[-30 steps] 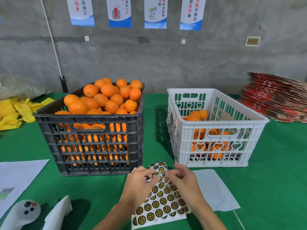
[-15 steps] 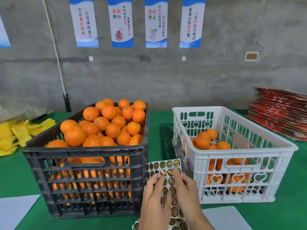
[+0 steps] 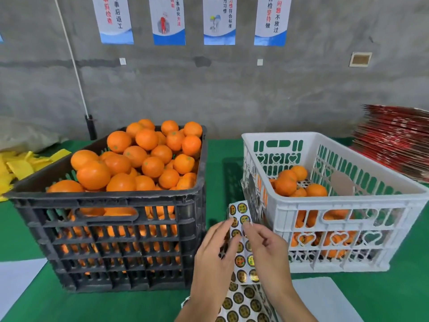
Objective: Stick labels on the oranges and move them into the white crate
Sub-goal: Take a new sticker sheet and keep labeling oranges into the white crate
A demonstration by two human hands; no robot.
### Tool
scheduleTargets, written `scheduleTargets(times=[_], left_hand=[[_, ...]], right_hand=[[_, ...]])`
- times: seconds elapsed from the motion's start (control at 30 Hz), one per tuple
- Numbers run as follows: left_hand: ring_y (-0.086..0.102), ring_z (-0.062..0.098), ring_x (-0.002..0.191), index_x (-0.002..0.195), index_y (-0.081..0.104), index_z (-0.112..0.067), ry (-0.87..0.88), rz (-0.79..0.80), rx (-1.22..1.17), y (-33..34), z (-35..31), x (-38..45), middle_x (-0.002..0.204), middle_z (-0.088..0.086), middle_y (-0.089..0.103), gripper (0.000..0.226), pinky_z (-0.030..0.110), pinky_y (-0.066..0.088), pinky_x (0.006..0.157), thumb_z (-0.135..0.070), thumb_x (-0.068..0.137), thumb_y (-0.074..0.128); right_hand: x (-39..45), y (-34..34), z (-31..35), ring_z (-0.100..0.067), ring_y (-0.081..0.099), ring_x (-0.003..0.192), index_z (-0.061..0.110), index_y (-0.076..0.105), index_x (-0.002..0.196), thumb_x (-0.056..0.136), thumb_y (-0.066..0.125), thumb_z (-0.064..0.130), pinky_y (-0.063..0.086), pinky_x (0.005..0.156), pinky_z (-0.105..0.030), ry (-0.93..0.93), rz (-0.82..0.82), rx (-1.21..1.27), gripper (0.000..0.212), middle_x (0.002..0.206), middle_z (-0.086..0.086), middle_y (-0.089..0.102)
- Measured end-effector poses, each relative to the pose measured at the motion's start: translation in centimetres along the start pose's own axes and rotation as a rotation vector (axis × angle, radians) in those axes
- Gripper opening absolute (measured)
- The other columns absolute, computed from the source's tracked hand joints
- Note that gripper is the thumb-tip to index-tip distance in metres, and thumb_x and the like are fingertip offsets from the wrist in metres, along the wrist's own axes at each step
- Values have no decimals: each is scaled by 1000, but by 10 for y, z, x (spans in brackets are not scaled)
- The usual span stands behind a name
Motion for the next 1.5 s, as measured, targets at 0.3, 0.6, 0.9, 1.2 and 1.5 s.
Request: scheduleTargets(times=[0.3,0.6,0.9,1.2,1.5], left_hand=[[68,8,106,107,79,-32,-70,-101,-127,-9,4,1,107,-20,71,16,31,56,92,-25,94,71],[71,7,92,93,74,-39,-30,-105,-87,-13,-1,1,96,-18,71,17,18,55,77,-25,98,66],[68,-2,93,112,69,-30,108,-72,199,-27,-18,-7,100,-23,68,20,19,54,79,-36,103,51],[74,8,87,105,78,-4,593,-51,671,-15,-35,-12,101,0,76,22,20,61,70,-6,83,80],[72,10,93,116,63,-9,610,-139,501,-22,-58,-7,105,3,75,50,24,60,76,1,72,84]], right_hand=[[-3,9,4,-11,67,97,28,76,95,106,52,35,51,87,-21,-40,124,-99,27,99,5,72],[-7,2,9,-7,59,70,24,64,90,106,45,45,45,65,-16,-164,137,-323,32,77,9,61],[-20,-5,29,0,62,91,30,40,148,102,54,32,51,75,-21,-338,-90,-868,48,134,17,54],[-32,7,46,-16,50,68,23,77,103,98,54,39,42,58,-33,-690,-289,-932,29,77,7,56],[-31,4,54,-3,55,75,30,73,123,101,60,35,49,64,-26,-641,-245,-796,25,94,14,64]])
Point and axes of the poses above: each hand's wrist, its own x-axis towards the middle knuckle, its own y-axis out of the palm, z = x × y, the point moved 7 cm from there along x, towards the middle knuckle
